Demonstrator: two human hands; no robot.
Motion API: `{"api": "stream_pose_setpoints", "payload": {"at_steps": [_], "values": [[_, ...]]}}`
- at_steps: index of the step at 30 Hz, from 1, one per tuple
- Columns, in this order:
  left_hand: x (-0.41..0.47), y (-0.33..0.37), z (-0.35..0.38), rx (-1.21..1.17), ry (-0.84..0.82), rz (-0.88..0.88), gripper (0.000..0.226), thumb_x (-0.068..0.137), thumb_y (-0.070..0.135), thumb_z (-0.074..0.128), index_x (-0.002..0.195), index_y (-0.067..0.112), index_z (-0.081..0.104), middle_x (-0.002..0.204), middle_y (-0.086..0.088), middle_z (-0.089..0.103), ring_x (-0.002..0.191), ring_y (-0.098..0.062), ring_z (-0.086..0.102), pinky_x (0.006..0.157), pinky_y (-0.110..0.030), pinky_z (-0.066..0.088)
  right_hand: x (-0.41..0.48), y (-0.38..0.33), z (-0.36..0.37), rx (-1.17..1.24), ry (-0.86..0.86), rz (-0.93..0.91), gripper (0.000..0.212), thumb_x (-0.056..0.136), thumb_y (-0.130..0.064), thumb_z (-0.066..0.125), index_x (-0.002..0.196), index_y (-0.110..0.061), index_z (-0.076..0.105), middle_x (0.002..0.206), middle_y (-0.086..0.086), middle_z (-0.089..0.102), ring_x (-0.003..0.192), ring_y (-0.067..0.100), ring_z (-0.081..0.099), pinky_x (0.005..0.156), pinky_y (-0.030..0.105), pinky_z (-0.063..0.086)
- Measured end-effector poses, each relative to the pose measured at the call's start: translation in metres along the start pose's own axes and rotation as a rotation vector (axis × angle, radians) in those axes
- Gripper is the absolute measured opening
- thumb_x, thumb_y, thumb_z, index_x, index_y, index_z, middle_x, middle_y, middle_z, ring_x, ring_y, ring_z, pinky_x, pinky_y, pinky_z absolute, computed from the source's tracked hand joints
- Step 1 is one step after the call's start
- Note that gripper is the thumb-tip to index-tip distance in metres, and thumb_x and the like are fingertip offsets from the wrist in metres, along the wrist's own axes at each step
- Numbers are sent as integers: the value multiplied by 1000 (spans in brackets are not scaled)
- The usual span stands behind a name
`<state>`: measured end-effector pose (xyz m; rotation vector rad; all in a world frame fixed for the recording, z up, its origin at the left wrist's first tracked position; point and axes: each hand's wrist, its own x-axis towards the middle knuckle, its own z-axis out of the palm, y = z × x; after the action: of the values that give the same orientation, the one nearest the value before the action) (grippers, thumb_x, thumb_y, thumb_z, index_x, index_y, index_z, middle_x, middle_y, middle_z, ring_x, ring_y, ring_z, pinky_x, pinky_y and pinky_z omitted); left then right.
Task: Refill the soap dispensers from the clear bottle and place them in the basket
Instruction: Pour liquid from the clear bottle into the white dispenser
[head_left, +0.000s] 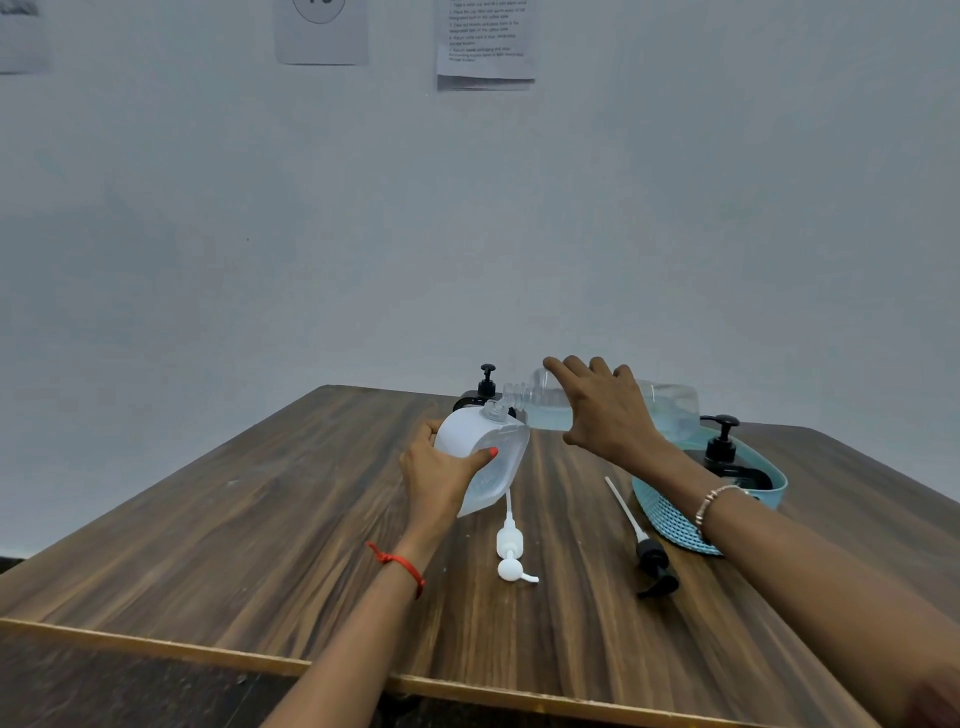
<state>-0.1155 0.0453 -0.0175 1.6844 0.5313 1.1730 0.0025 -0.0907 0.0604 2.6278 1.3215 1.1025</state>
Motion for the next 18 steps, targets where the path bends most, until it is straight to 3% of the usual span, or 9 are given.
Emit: {"api": "stream_pose_setpoints", "payload": {"at_steps": [7,18], "values": [[0,0,0,-11,-24,8,52,60,24,88,94,19,49,93,2,54,89,-18,54,64,-25,46,1,0,0,-13,-4,-1,78,70,-17,71,136,-21,29,123,2,49,106,28,48,86,40,37],[-1,0,1,-36,-26,-23,50,59,22,88,92,18,50,87,5,54,87,-20,55,70,-33,49,2,1,3,-12,20,-7,77,68,-13,70,134,-21,32,119,2,51,101,27,49,82,39,37]]}}
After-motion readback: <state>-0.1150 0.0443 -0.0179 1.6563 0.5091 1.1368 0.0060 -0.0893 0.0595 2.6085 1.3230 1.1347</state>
